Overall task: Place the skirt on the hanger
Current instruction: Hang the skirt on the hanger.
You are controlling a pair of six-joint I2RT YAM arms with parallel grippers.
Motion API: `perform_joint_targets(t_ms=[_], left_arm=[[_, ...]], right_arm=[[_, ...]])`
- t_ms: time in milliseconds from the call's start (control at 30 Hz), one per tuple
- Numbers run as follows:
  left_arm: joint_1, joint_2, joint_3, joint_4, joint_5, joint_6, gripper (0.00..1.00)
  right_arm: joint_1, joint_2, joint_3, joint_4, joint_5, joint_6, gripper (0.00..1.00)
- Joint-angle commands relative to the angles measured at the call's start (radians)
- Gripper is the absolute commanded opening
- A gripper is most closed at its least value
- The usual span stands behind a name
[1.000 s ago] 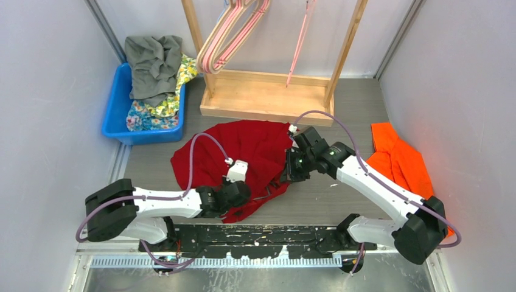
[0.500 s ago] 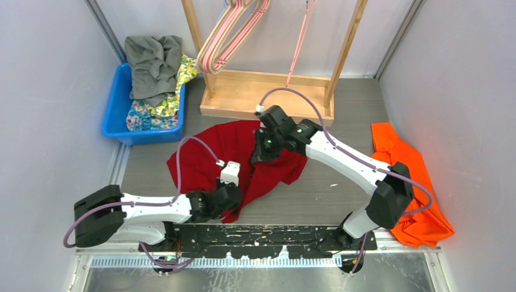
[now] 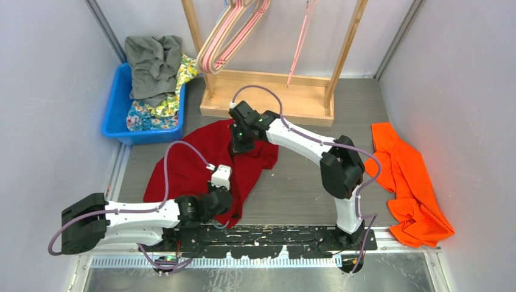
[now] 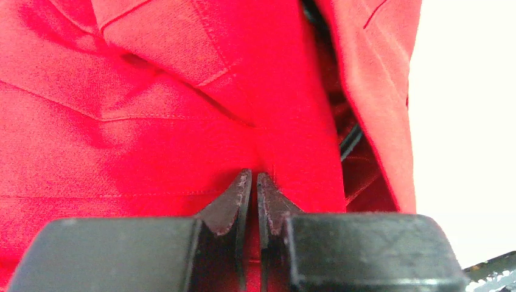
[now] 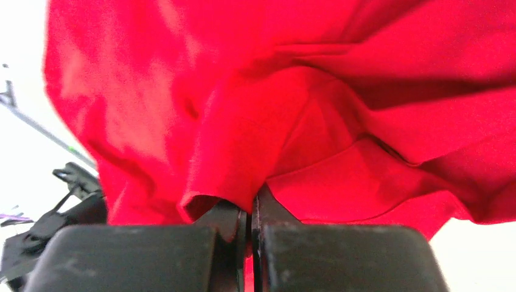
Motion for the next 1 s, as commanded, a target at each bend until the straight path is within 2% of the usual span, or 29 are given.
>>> perform_joint_targets(t_ms=[0,267,500,767,867,967], left_arm=[[-0.012,-0.015,-0.009,0.003,0.015,-0.017,0.08],[-0.024,-0.031,0.013,-0.029,0.015,-0.014,0.09],[-0.051,-0.096,0.05,-0.058,0.021,0.022,0.22],[-0.107,-0.168,0.117,-0.119,-0.007,0.056,0.25],[-0.108,-0.173,0.111,-0.103,-0.048,0.072,0.27],[-0.108,-0.161,0.058,-0.003,-0.085,0.106,0.31]], right_arm=[[0.004,0.025,-0.066,0.153,0.041,0.004,0.01],[0.033,0.14,-0.103,0.251,0.04,-0.03,0.01],[0.041,0.153,-0.12,0.344,-0.049,-0.03,0.01],[0.041,0.162,-0.128,0.356,-0.112,-0.046,0.01],[0.041,0.155,-0.137,0.352,-0.128,-0.044,0.01],[0.04,0.136,-0.162,0.354,-0.145,-0.034,0.01]])
